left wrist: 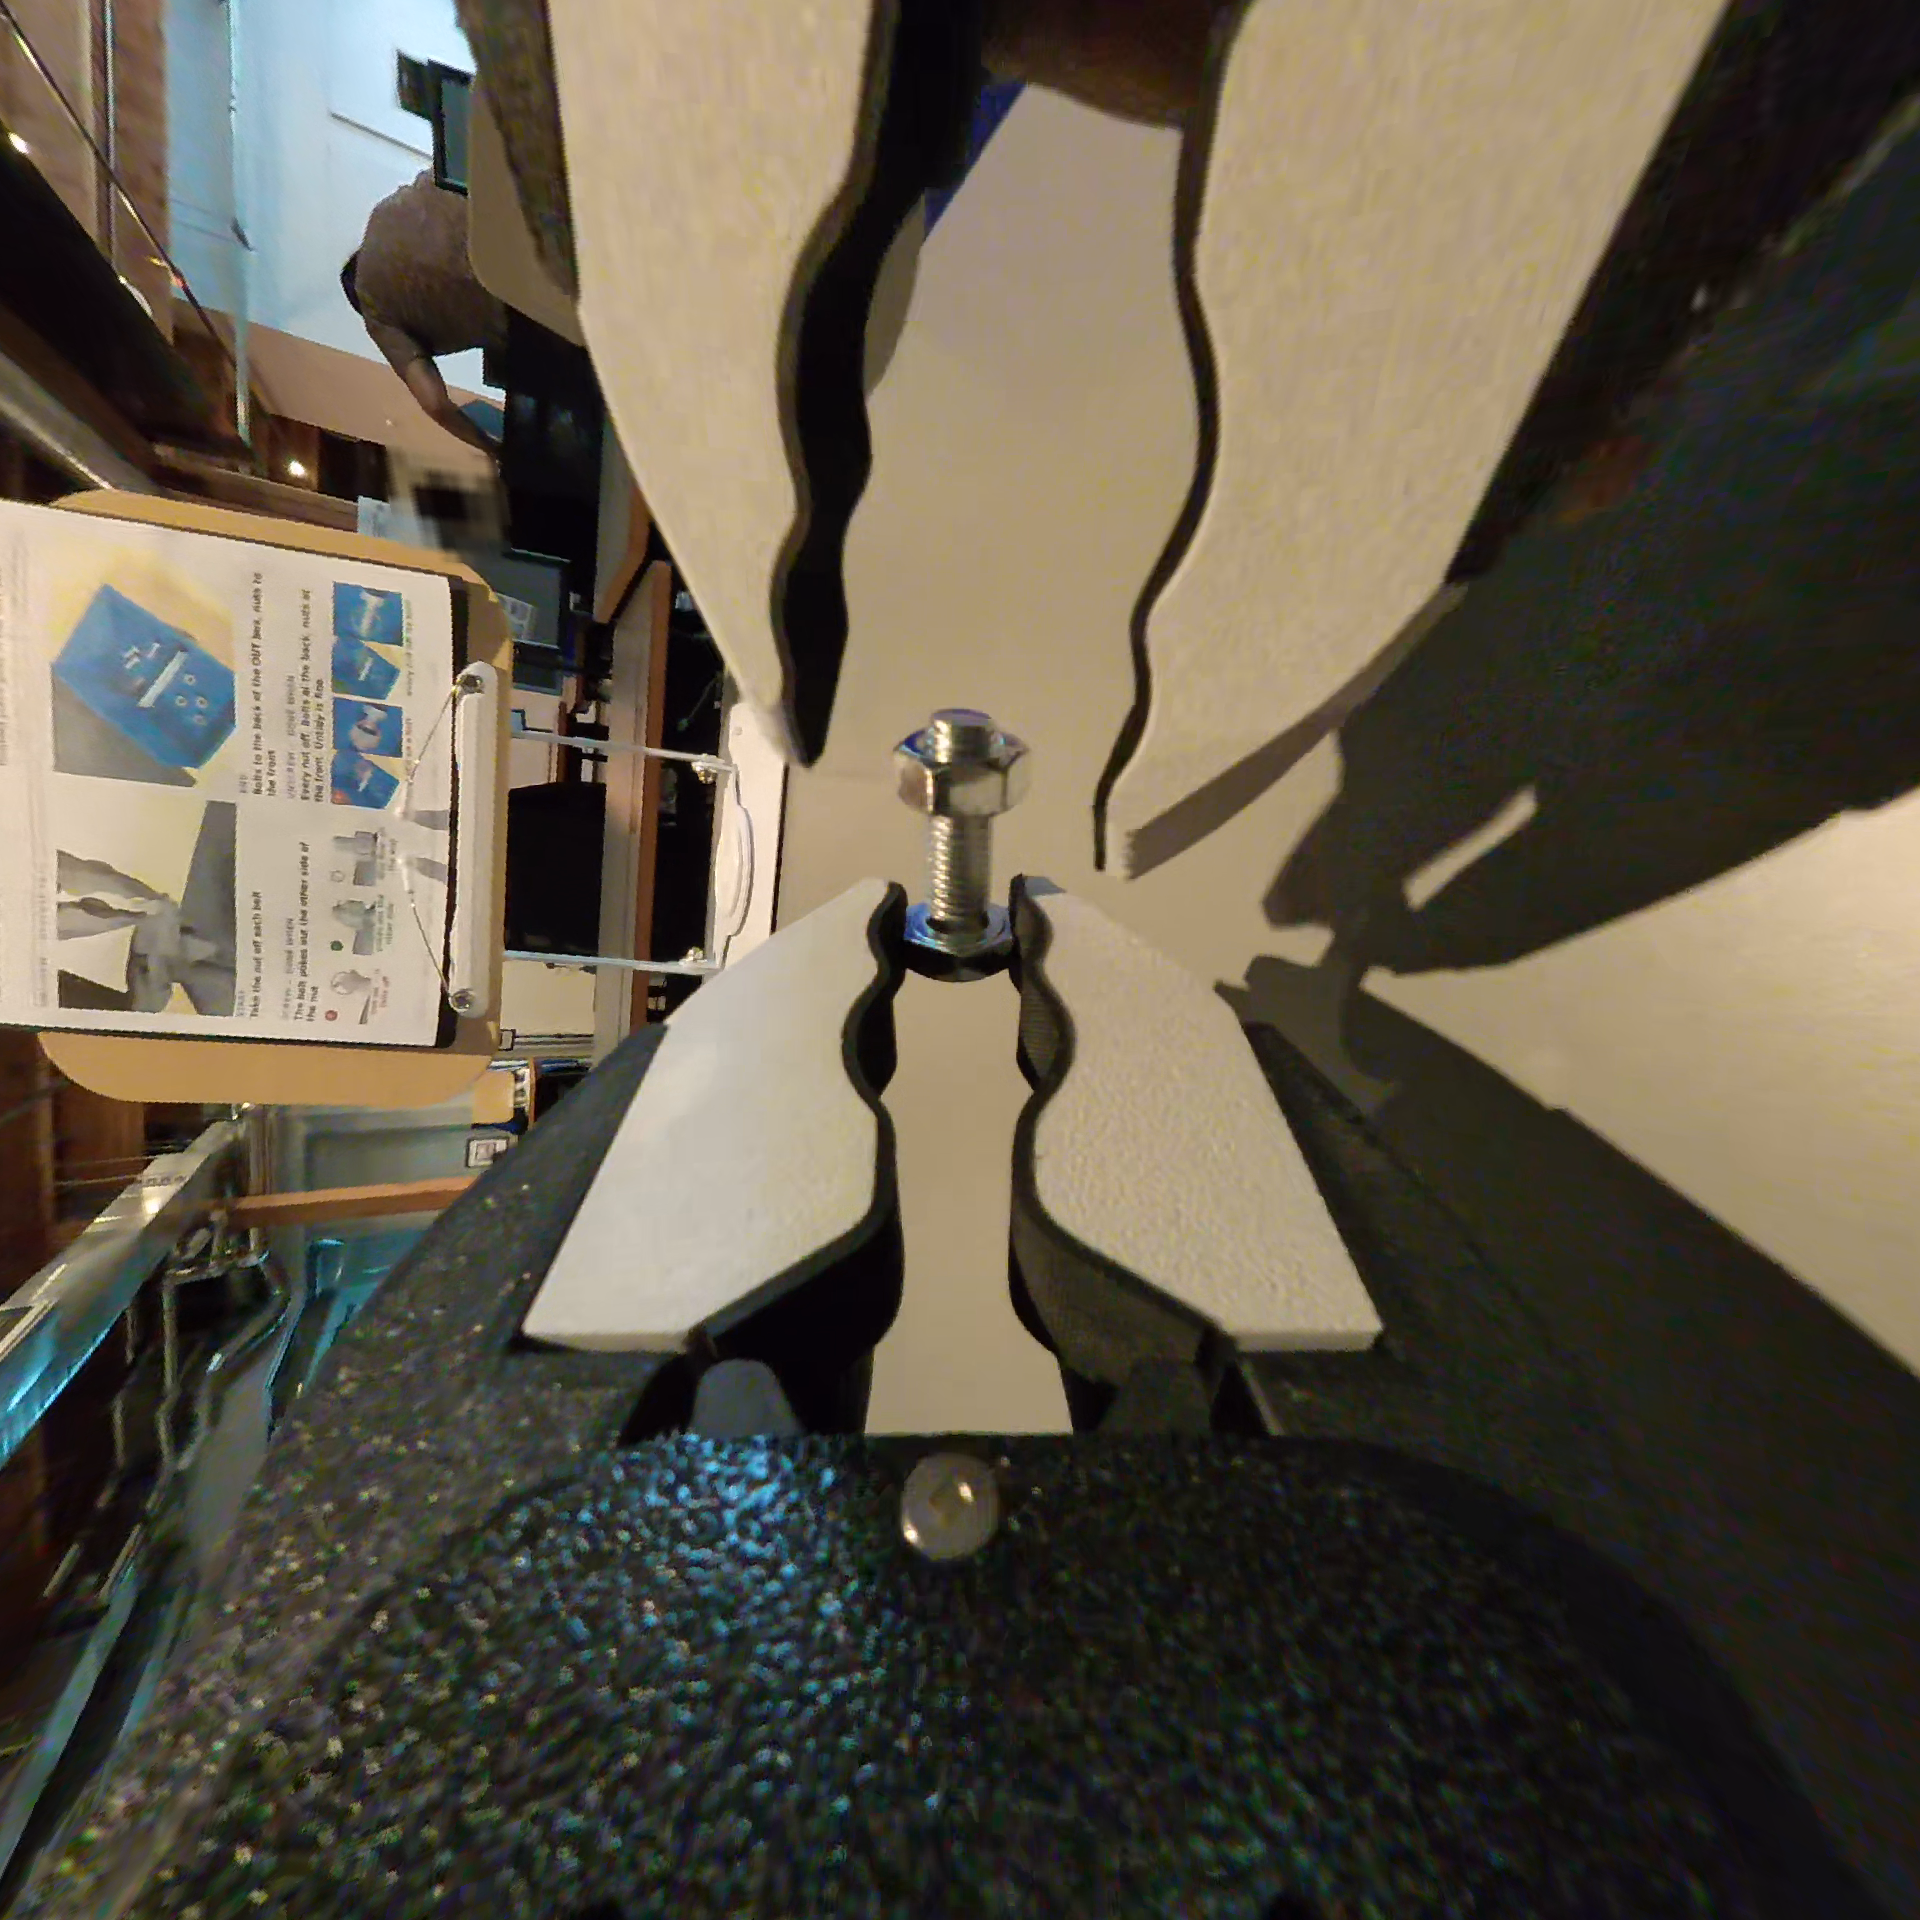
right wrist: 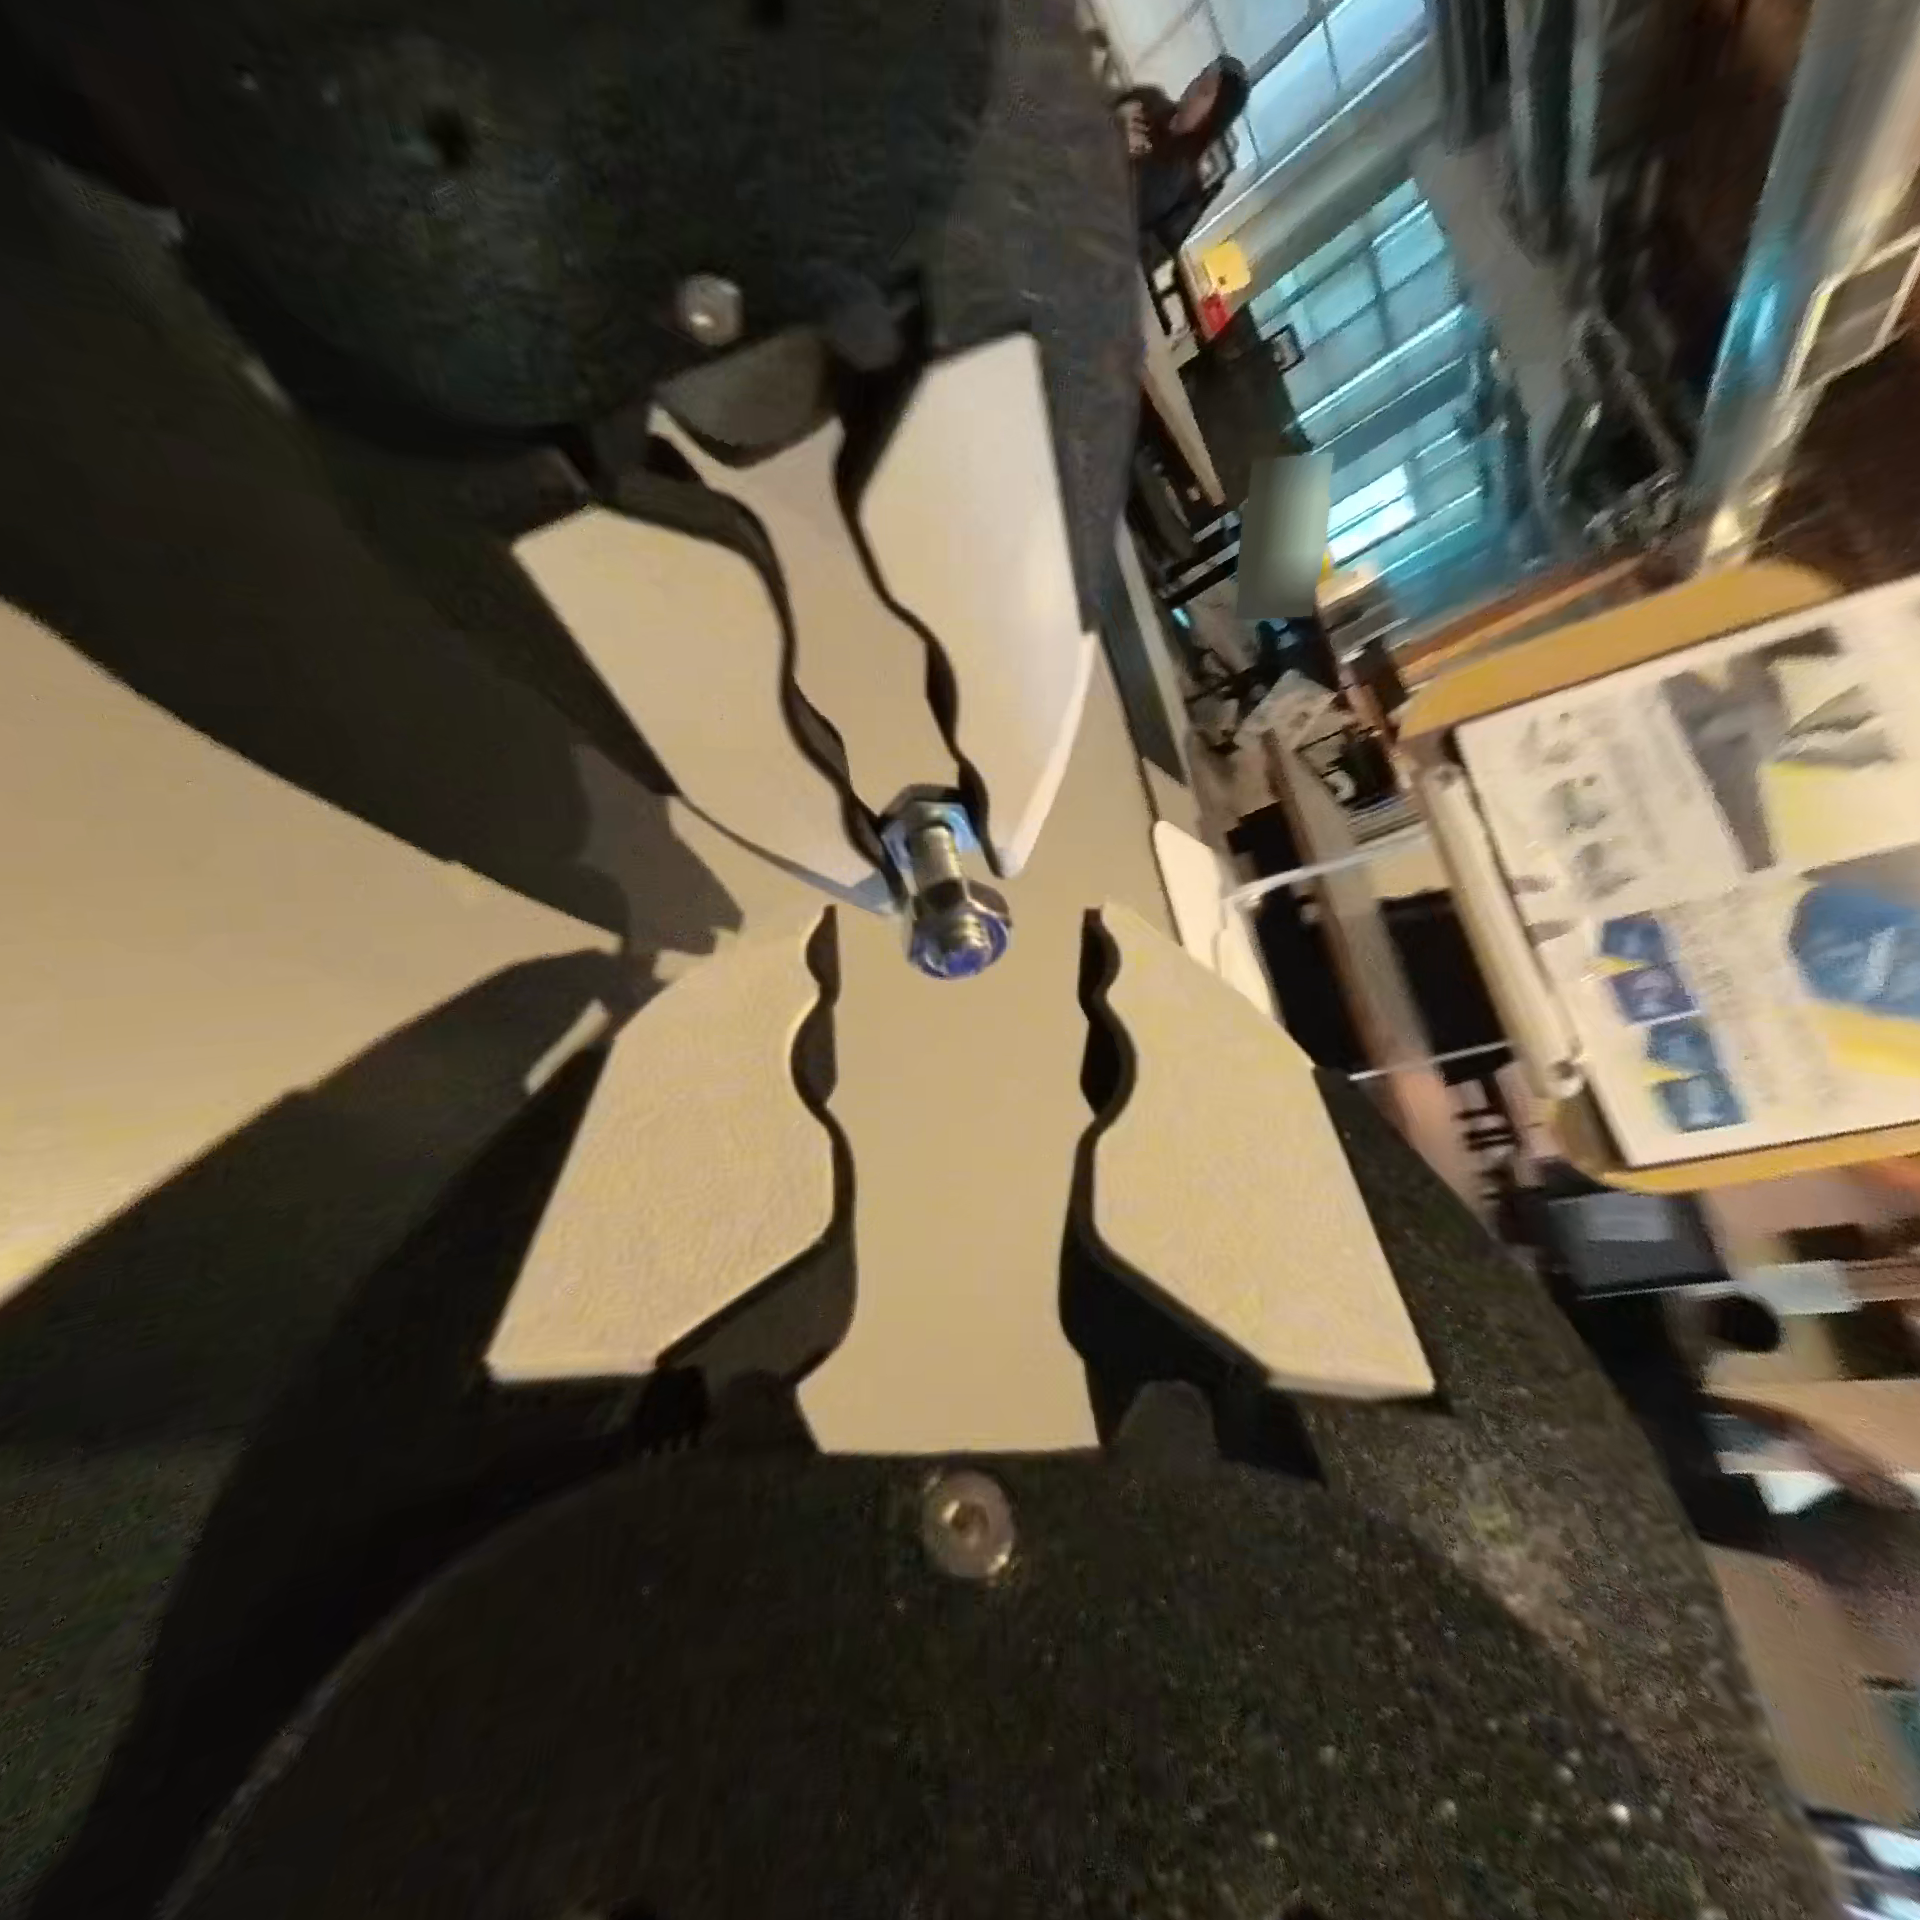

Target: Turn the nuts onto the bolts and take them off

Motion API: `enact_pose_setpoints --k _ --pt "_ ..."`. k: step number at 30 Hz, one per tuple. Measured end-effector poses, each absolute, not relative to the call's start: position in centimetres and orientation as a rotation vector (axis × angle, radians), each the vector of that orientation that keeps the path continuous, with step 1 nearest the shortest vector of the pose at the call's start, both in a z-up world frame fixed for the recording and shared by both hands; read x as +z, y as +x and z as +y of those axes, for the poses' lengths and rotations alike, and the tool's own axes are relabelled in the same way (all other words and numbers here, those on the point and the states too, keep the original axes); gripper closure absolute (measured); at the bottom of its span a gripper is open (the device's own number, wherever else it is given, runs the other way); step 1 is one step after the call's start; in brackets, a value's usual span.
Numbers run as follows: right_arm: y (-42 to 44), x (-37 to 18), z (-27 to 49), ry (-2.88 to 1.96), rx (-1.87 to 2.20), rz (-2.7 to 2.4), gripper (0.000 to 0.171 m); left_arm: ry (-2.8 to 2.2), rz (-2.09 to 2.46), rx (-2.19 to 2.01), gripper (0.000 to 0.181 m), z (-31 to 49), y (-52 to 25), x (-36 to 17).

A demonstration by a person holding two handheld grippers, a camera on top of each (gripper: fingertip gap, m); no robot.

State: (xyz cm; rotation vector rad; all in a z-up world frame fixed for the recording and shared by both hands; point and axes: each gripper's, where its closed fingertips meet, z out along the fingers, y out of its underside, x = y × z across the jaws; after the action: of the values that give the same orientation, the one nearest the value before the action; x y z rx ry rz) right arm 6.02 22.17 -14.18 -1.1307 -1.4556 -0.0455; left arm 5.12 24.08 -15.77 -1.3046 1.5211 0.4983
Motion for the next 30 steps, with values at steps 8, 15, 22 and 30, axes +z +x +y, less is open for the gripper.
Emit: enact_pose_setpoints --k 8,15,22,30 --pt "5.6 -14.8 22.0 -1.304 0.092 -1.410 0.151 -1.272 1.533 0.556 0.163 24.1 5.2 -15.8" --pt "5.0 -14.7 21.7 -1.792 1.152 -0.943 0.151 -1.258 1.527 0.630 0.163 24.5 4.8 -15.6" --pt "6.2 -13.6 22.6 -1.532 0.737 -1.169 0.130 -1.329 1.503 0.540 0.163 24.8 4.5 -15.7" --pt "6.5 -13.5 21.4 -1.097 0.100 -1.483 0.129 -1.334 1.529 0.437 0.163 24.3 5.0 -15.9"
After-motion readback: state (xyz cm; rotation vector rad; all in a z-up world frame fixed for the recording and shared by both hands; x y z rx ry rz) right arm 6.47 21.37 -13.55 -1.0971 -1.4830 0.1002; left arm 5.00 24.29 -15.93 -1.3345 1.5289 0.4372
